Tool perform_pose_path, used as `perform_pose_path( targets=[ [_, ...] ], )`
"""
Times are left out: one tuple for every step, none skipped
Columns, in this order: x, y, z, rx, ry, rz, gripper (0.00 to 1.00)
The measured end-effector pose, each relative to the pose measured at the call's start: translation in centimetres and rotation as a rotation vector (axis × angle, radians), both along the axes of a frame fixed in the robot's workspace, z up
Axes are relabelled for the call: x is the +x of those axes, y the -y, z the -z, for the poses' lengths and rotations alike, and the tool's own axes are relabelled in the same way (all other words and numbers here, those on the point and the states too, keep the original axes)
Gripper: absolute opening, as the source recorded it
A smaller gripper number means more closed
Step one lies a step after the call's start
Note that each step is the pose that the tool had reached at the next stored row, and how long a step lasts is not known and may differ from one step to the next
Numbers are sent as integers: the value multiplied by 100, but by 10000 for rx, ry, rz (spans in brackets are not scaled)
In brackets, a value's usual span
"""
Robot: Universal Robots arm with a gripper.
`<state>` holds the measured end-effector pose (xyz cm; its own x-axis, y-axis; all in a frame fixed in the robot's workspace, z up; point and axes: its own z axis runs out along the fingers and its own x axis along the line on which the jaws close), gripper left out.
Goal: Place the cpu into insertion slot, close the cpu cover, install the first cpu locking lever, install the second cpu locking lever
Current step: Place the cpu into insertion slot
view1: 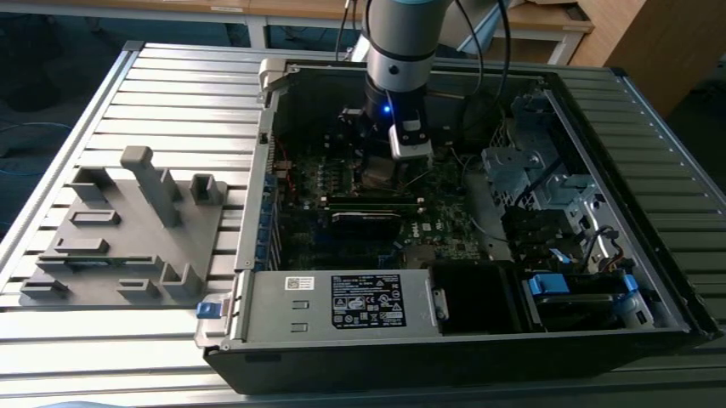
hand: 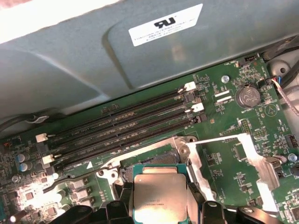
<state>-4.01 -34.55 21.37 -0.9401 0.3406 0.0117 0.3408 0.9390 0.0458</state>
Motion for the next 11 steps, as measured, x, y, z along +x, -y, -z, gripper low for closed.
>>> perform_pose_path(
  targets=[
    [0,0,-7,-1,-1,0,54],
    [0,0,-8,1,0,0,54],
    [0,-1,-8,3,1,0,54],
    [0,-1,-8,3,2,0,54],
    [0,0,-8,3,1,13,54],
    [0,0,-9,1,1,55,54],
    [1,0,-9,1,0,149,54],
    [0,0,-9,0,0,274,54],
    [0,0,-8,-1,0,424,54],
    [0,0,-8,-1,0,586,54],
    [0,0,-8,0,0,741,54]
  ],
)
